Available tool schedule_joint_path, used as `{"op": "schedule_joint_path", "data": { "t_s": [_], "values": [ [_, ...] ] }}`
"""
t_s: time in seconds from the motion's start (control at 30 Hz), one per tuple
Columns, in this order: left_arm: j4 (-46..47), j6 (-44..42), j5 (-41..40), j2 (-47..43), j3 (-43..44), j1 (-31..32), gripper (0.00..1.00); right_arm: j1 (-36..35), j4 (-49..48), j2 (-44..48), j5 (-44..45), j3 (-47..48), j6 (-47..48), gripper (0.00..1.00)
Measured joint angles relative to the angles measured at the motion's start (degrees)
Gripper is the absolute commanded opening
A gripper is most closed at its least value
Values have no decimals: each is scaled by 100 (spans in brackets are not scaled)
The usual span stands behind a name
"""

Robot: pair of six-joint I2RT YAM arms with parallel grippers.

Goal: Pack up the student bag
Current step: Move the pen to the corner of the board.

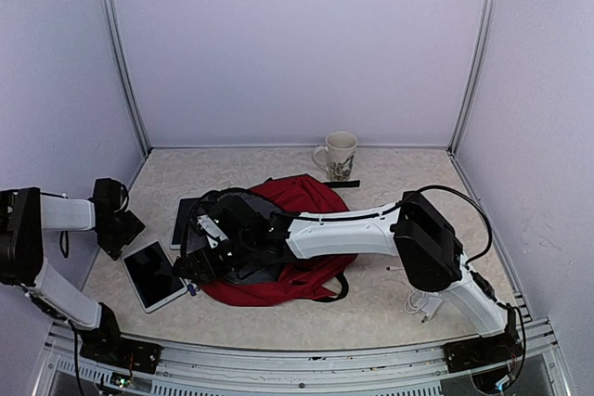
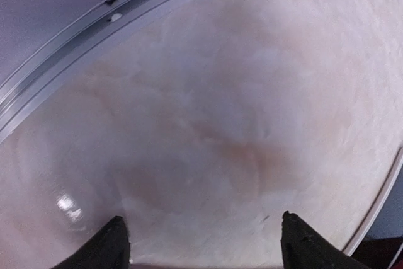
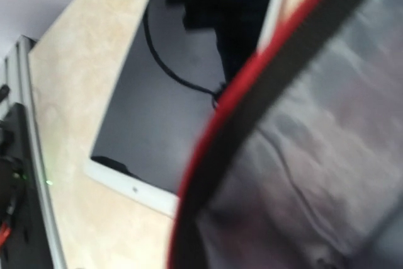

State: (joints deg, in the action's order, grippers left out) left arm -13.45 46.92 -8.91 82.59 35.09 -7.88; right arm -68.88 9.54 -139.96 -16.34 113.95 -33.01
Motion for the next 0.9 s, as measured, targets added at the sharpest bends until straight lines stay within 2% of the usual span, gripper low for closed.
{"op": "schedule_joint_path", "data": {
  "t_s": [0.1,0.23,0.4,0.57,0.73,0.9],
  "values": [
    [529,-55,179,175,-61,-2,59,0,76,208,144,-260,129,77],
    [935,90,256,-219,-551,144,58,0,144,511,363,-634,284,77],
    [503,531,127,-1261,-1202,743,53,2,140,988,553,-1165,431,78],
    [28,815,48,-1784,-1419,1064,49,44,107,1447,669,-1633,527,78],
    [-647,1384,105,-2249,-1464,2166,48,120,98,1808,758,-2046,673,78],
    [-787,2107,37,-2157,-1388,3587,49,162,140,2184,826,-2557,767,77]
  ]
}}
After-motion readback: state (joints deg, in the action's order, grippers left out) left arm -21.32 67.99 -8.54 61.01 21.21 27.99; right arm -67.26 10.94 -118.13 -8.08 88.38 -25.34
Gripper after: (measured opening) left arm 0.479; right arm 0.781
